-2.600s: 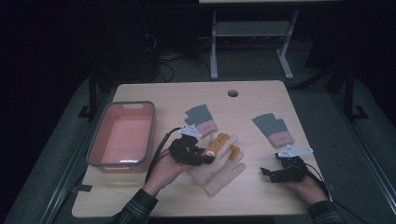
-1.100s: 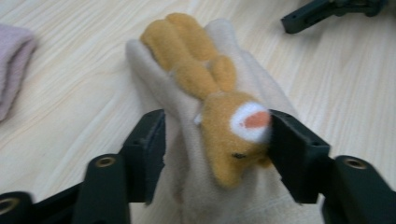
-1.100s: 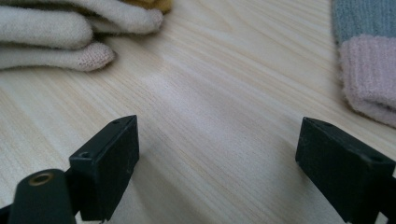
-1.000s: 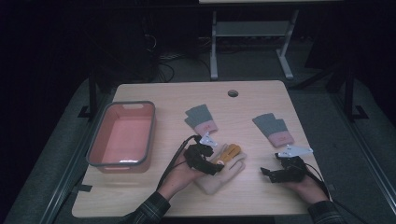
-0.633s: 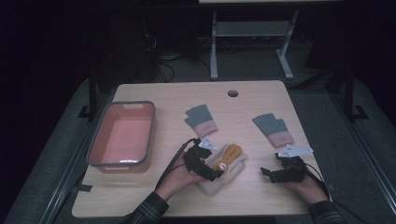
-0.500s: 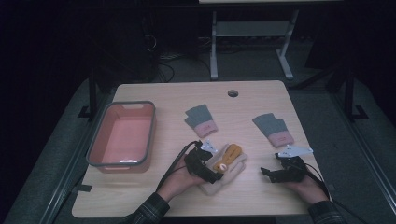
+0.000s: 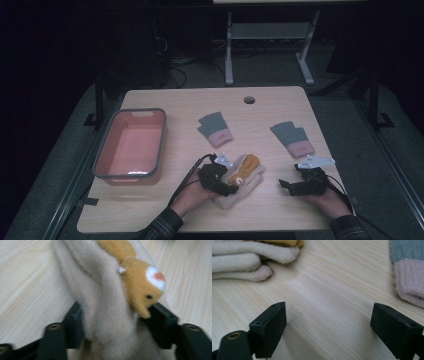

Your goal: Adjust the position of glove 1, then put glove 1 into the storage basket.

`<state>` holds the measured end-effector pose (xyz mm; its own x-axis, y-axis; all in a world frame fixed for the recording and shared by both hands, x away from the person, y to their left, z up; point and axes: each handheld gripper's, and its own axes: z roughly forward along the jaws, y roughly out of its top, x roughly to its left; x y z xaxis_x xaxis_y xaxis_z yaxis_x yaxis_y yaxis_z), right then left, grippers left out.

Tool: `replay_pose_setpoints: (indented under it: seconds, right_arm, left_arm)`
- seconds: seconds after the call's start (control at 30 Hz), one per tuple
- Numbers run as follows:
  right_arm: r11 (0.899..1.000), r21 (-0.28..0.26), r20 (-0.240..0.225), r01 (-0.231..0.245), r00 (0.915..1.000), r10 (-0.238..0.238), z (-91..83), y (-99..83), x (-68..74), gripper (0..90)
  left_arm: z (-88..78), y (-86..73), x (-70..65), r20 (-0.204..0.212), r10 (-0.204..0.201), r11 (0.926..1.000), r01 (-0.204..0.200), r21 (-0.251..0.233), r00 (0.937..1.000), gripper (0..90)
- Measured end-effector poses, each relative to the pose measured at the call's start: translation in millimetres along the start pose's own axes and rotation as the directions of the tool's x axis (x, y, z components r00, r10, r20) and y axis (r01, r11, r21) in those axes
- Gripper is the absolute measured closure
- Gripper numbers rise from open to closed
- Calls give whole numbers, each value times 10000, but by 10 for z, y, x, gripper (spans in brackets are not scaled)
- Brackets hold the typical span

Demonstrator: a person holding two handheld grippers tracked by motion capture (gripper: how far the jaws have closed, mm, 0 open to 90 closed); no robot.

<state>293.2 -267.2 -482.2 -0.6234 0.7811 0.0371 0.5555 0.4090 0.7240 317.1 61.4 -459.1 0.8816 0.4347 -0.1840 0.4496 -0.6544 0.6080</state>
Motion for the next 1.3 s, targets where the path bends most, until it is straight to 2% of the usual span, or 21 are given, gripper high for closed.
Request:
replay_pose_setpoints:
  seconds: [0.03, 0.23, 0.57, 0.67, 0.93, 1.17, 1.3]
  right_arm:
    - [10000, 0, 1, 0, 10000, 0, 0, 0, 0, 130]
    - [10000, 4, 0, -10, 10000, 10, 0, 0, 1, 130]
    - [10000, -6, -19, 2, 10000, -2, 4, 3, 1, 130]
    - [10000, -4, -20, -3, 10000, 3, 4, 3, 1, 129]
    - [10000, -7, -17, -1, 10000, 1, 4, 3, 1, 129]
    - [10000, -5, -21, -9, 10000, 9, 4, 3, 1, 129]
    - [10000, 11, -21, 11, 10000, -11, 3, 3, 0, 129]
  left_arm:
    - [-6, -4, 11, 35, 30, 10000, -30, -9, 10000, 423]
    - [-23, -25, 57, 342, -448, 9988, 454, -173, 9984, 572]
    - [-117, -36, 111, 910, -702, 9958, 752, -519, 9934, 750]
    - [-135, -35, 120, 1057, -709, 9955, 771, -559, 9919, 764]
    - [-261, 1, 125, 1099, -636, 9940, 728, -815, 9919, 783]
    - [-384, 19, 187, 1074, -735, 9895, 859, -1160, 9915, 786]
    - [-458, 29, 223, 1053, -945, 9847, 1085, -1360, 9899, 786]
